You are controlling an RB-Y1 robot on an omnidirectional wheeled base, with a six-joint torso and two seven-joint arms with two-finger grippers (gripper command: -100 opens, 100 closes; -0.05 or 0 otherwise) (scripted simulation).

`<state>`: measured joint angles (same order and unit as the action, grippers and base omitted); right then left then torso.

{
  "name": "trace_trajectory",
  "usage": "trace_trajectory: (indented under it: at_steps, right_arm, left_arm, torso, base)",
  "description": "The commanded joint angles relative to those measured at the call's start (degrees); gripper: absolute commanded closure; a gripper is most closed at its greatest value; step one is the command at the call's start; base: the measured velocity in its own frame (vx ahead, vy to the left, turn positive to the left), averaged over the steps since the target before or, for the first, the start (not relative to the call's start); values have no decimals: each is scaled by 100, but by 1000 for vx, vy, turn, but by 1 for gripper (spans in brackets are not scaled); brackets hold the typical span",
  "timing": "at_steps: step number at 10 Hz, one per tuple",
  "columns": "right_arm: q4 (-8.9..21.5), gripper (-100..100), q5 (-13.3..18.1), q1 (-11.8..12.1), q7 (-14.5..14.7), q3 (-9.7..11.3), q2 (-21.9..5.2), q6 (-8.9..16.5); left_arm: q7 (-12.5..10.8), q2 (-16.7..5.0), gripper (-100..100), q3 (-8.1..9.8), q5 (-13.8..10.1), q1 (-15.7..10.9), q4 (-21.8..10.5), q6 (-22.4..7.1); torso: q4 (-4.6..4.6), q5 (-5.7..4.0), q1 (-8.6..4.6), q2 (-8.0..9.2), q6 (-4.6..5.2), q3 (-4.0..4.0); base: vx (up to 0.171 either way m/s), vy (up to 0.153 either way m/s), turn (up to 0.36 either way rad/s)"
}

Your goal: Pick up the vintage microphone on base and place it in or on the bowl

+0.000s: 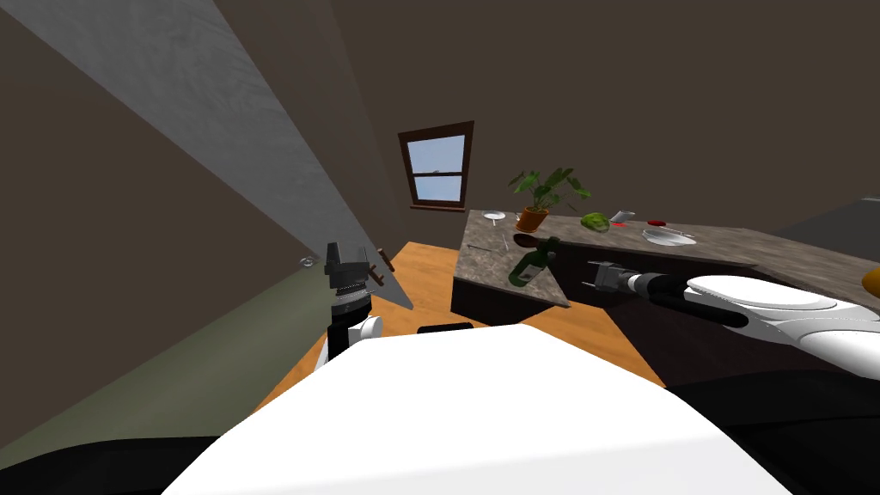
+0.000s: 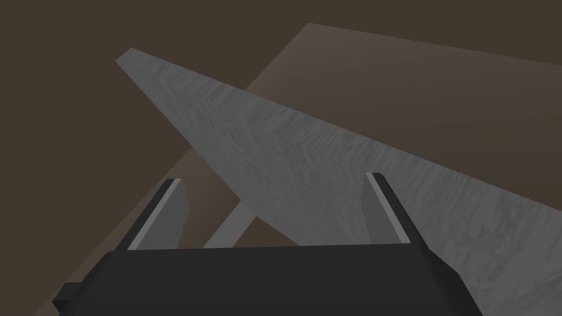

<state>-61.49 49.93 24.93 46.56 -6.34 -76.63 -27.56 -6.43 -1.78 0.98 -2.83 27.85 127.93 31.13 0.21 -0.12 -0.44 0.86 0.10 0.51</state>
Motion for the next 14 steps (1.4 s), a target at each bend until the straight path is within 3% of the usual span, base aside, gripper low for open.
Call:
trace_trajectory:
  at_steps: [1,2,9,14]
  right_arm:
    - [-13,-100,-62,27,114,4,34,158]
    - [-39,-100,-146,74,256,8,70,346]
    - [-116,-100,-420,170,681,71,174,1018]
    - [130,-100,-125,12,80,104,13,455]
  left_arm:
    - [0,0,0,0,0,0,0,0]
    - [0,0,0,0,0,0,0,0]
    - [0,0,0,0,0,0,0,0]
    - [0,2,0,-1,0,4,1,1]
  torso:
    - [0,0,0,0,0,0]
    - [-2,2,10,-9,-1,-6]
    - [-6,0,-3,-26,-4,-15]
    - [-35,21,90,-147,-11,-86]
  base:
    - [-154,-75,-17]
    - [-170,-113,-33]
    - [-134,-96,32]
    - [144,78,129]
